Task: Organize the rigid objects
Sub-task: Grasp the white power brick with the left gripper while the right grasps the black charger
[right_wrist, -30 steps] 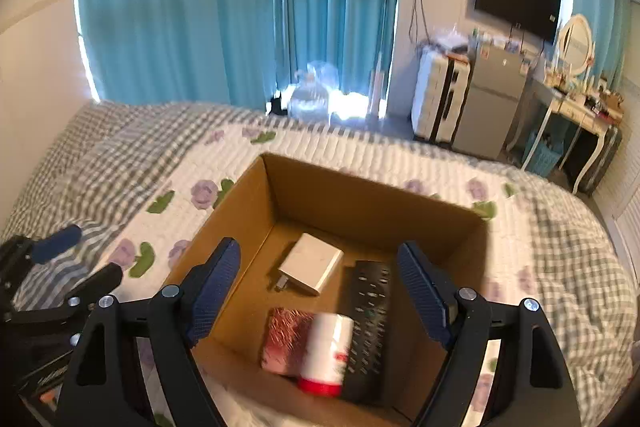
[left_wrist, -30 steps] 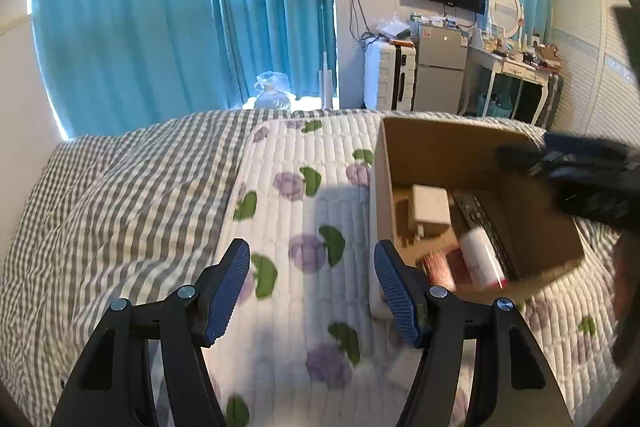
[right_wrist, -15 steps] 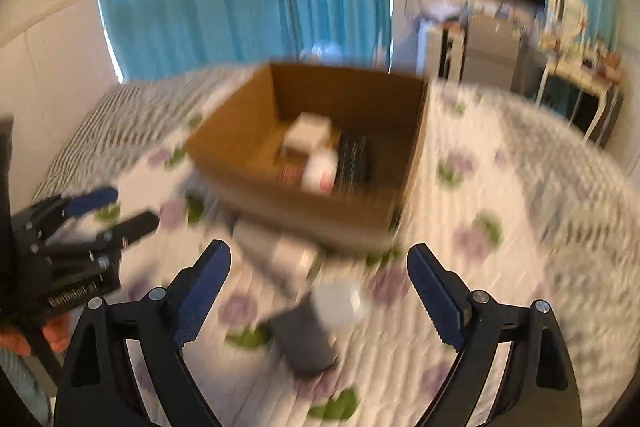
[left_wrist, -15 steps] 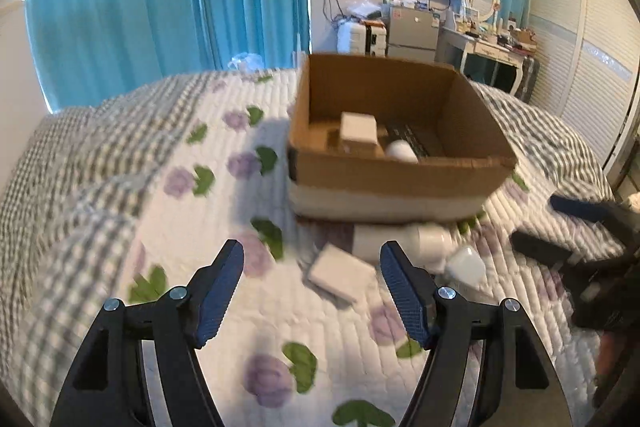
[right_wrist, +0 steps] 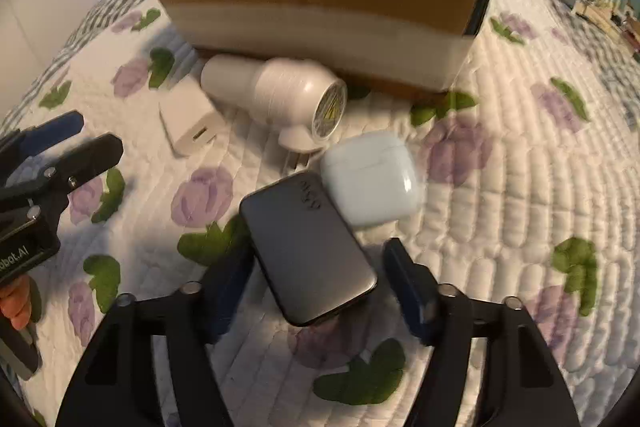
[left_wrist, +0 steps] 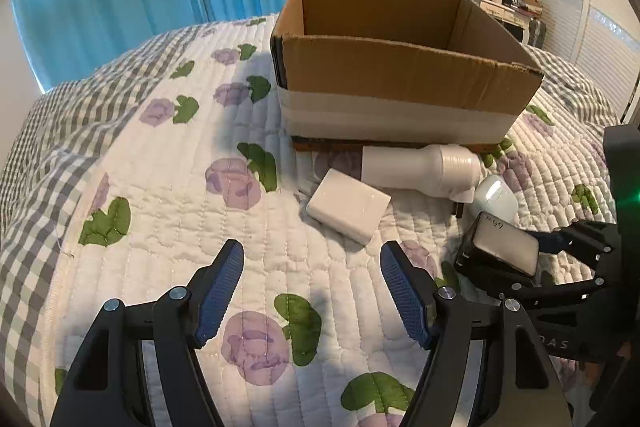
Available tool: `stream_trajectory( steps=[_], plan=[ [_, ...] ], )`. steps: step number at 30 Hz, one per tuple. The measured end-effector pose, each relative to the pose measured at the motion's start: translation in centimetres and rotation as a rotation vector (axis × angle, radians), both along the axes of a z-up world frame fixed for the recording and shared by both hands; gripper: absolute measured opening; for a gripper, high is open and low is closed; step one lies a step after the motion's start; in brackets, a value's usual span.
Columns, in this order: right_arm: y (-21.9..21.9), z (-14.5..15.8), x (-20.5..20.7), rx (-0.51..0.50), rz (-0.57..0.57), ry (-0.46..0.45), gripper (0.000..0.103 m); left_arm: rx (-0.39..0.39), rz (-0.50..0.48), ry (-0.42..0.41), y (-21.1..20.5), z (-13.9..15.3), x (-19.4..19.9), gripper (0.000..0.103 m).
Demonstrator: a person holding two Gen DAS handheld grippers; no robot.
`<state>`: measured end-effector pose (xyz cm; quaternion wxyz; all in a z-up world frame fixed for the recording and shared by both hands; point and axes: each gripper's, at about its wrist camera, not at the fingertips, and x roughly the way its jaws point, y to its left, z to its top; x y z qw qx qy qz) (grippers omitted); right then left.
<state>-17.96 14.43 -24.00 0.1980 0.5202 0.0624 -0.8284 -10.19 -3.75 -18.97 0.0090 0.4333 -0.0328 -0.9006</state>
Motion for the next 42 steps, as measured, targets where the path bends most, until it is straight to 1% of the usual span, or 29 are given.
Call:
stream_trajectory(
  steps=[1, 3, 5, 7, 8, 10, 12, 15, 19, 22, 24, 26, 27, 29, 32, 34, 35, 42],
  plan=[
    [-0.1, -0.2, 0.1, -0.004, 0.006, -0.008, 0.056, 0.002, -0.001, -0.003, 0.0, 0.0, 0.0, 0.073],
    [-0.3, 0.0, 0.5, 0.013, 0.014, 0.001, 0.053, 0.0, -0.005, -0.008, 0.1, -0.1, 0.0, 0.073],
    [-0.5, 0.1, 1.2, 0.008, 0.03, -0.003, 0.046, -0.005, -0.005, -0.014, 0.0, -0.2, -0.2, 0.073],
    [-0.8, 0.3, 1.9, 0.019, 0.043, 0.014, 0.045, -0.008, -0.004, -0.028, 0.0, -0.3, -0.4, 0.073],
    [-1.0, 0.4, 2.2, 0.027, 0.044, 0.032, 0.044, -0.006, -0.004, -0.033, 0.0, -0.3, -0.4, 0.073],
    [-0.8, 1.1, 2.5, 0.012, 0.035, 0.065, 0.044, -0.004, -0.006, -0.042, -0.1, -0.3, -0.5, 0.073],
    [-0.1, 2.5, 2.8, -0.023, 0.012, 0.113, 0.042, -0.002, -0.016, -0.046, 0.1, 0.1, -0.6, 0.073],
    [1.2, 4.9, 3.3, -0.044, -0.02, 0.199, 0.041, -0.002, -0.043, -0.054, 0.7, 0.6, -1.2, 0.073],
    [2.2, 7.4, 3.2, -0.094, -0.055, 0.299, 0.041, -0.038, -0.072, -0.068, 1.9, 0.5, -2.5, 0.073],
    [1.9, 8.6, 2.4, -0.081, -0.075, 0.345, 0.041, -0.058, -0.097, -0.086, 2.9, -0.3, -3.8, 0.073],
    [2.2, 8.8, 1.8, -0.102, -0.094, 0.341, 0.041, -0.087, -0.108, -0.089, 3.5, -1.2, -4.7, 0.073],
    [3.0, 8.5, 1.4, -0.117, -0.11, 0.315, 0.041, -0.129, -0.106, -0.101, 3.7, -2.2, -5.6, 0.073],
    [3.4, 8.4, 1.3, -0.12, -0.118, 0.307, 0.041, -0.137, -0.108, -0.107, 3.8, -2.6, -5.9, 0.073],
    [3.6, 8.0, 0.9, -0.116, -0.128, 0.286, 0.041, -0.126, -0.107, -0.112, 3.6, -3.2, -6.5, 0.073],
    [3.7, 7.6, 0.8, -0.111, -0.132, 0.27, 0.041, -0.097, -0.105, -0.099, 3.4, -3.7, -7.1, 0.073],
    [3.6, 7.5, 0.8, -0.103, -0.129, 0.268, 0.041, -0.1, -0.111, -0.096, 3.4, -4.1, -7.2, 0.071],
    [3.5, 7.5, 0.9, -0.1, -0.128, 0.267, 0.041, -0.1, -0.117, -0.097, 3.5, -4.1, -7.2, 0.065],
    [3.5, 7.6, 1.3, -0.091, -0.128, 0.278, 0.041, -0.064, -0.142, -0.088, 3.3, -3.2, -5.8, 0.065]
  ],
)
